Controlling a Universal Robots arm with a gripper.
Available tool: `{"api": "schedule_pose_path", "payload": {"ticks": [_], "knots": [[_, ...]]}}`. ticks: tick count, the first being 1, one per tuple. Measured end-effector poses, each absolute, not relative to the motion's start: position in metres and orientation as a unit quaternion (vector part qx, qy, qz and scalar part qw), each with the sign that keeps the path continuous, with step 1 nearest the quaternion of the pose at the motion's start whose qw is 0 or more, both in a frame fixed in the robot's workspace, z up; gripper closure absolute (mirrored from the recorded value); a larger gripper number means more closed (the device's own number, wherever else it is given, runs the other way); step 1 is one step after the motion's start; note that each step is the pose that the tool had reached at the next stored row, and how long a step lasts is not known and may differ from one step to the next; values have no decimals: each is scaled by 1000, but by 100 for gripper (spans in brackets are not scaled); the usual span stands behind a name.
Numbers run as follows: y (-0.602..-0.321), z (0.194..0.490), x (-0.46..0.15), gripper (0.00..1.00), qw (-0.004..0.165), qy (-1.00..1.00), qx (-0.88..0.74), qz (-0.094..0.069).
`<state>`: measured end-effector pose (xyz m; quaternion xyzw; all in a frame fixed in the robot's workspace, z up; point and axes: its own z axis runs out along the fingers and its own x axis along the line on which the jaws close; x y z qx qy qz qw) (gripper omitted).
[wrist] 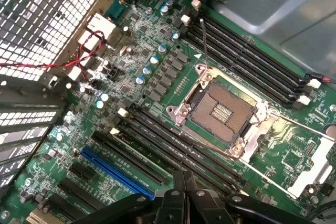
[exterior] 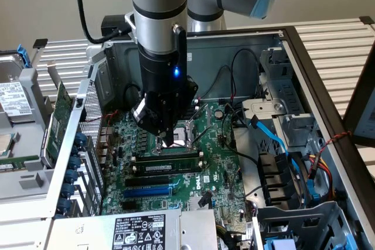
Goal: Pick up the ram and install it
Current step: 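Press down the ram until it locks into place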
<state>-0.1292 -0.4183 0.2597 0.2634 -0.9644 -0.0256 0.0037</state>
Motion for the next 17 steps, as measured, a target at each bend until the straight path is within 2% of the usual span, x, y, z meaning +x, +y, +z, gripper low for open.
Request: {"api": "schedule_pose_path", "payload": {"ticks": [17], "knots": [[-418, 258, -129, 89, 0, -992, 121, -26]]}}
